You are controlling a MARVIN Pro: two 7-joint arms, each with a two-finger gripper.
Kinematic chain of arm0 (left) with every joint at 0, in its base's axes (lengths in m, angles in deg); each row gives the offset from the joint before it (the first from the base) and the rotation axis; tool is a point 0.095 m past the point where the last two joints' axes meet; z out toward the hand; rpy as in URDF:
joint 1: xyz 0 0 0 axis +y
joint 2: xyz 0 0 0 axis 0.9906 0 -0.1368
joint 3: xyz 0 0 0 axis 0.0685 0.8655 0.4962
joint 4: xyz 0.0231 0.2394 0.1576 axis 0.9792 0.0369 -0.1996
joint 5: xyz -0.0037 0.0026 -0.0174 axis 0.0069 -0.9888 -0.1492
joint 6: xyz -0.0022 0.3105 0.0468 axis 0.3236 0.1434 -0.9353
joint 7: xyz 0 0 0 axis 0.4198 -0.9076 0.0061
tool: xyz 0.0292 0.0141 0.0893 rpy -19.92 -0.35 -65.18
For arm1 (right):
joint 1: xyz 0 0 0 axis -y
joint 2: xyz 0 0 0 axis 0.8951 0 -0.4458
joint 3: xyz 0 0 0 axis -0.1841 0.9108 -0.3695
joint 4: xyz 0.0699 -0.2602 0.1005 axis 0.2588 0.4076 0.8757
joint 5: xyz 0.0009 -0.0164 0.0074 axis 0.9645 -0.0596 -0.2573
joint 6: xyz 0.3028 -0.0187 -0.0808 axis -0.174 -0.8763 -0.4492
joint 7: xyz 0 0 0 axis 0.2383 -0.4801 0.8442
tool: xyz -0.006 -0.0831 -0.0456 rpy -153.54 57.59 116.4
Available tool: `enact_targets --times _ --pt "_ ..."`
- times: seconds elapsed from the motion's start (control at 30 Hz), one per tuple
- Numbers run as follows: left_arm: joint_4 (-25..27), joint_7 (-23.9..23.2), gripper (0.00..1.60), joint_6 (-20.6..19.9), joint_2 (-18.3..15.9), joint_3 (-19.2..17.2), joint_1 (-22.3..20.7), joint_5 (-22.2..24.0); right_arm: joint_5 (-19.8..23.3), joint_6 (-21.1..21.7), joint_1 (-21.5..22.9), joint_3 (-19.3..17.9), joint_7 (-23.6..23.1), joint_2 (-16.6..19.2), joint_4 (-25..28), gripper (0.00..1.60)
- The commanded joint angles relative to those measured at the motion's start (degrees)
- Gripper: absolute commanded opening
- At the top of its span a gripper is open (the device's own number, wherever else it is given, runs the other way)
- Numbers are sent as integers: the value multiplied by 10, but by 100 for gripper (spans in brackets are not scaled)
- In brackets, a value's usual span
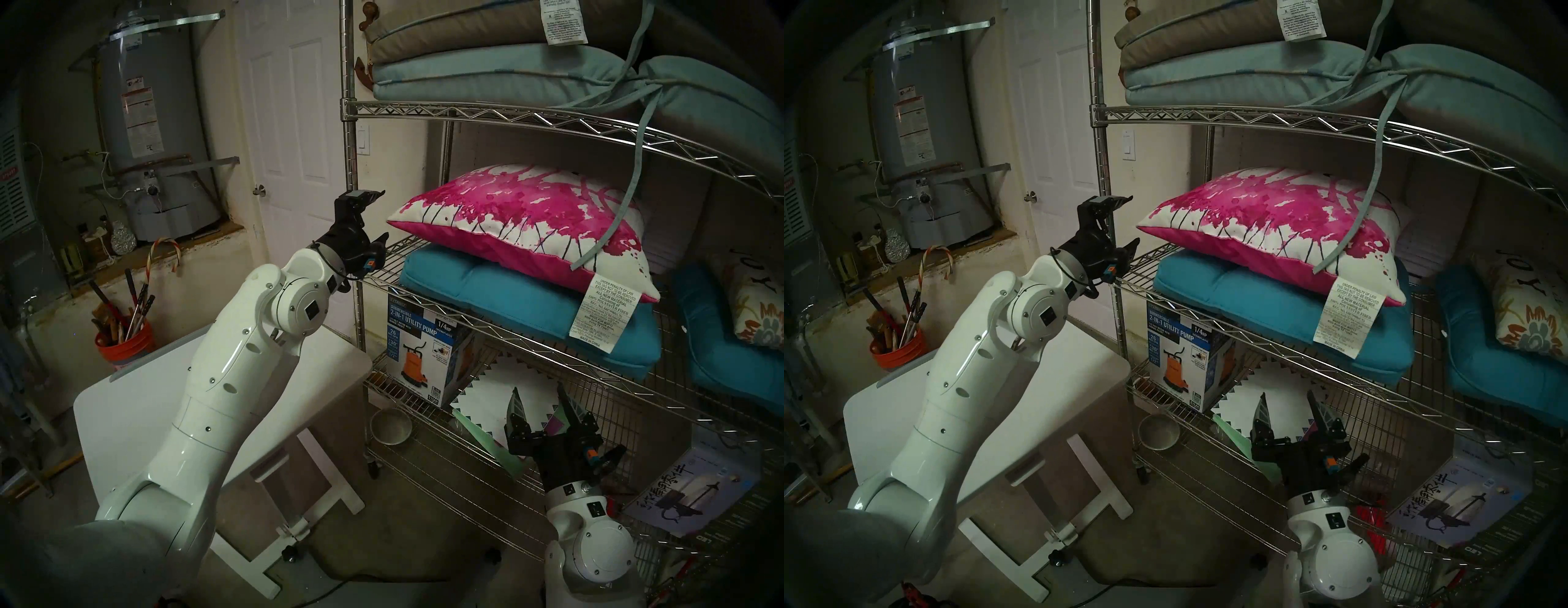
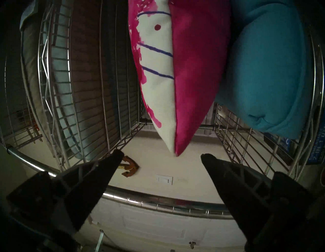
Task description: Take cushion off the shelf
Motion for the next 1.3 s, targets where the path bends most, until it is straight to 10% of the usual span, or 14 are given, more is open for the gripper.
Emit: enact_targets --times 0.0,0.93,1.27 --pt "-28 3 160 1 57 0 -64 -16 0 -3 4 0 0 1 11 160" --pt "-253 3 160 83 166 26 -200 -68 0 -3 0 1 -1 0 20 160" --pt "-201 -10 160 108 148 25 -165 -59 0 -2 -2 1 -1 0 23 160"
